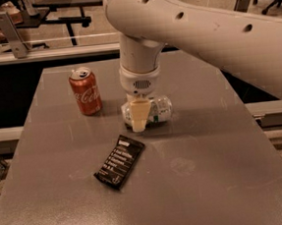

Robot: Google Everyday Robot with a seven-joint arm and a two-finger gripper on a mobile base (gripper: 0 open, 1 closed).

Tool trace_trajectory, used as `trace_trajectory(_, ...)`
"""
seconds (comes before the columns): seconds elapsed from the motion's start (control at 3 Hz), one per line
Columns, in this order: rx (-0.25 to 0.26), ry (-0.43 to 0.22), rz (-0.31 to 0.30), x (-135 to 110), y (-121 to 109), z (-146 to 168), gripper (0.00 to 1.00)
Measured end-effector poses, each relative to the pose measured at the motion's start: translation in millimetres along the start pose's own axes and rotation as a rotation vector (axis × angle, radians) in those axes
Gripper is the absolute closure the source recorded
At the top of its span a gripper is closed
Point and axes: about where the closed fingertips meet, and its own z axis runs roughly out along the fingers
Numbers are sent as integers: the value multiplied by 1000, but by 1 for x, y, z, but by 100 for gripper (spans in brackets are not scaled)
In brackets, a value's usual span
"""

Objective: Place 7up can upright

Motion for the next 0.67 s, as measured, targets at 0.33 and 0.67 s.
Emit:
trace_trajectory(0.33,-6,-9,6,0,-1,-2,63)
trace_trajectory(0.67,20,-143,59,12,-11,-34,95)
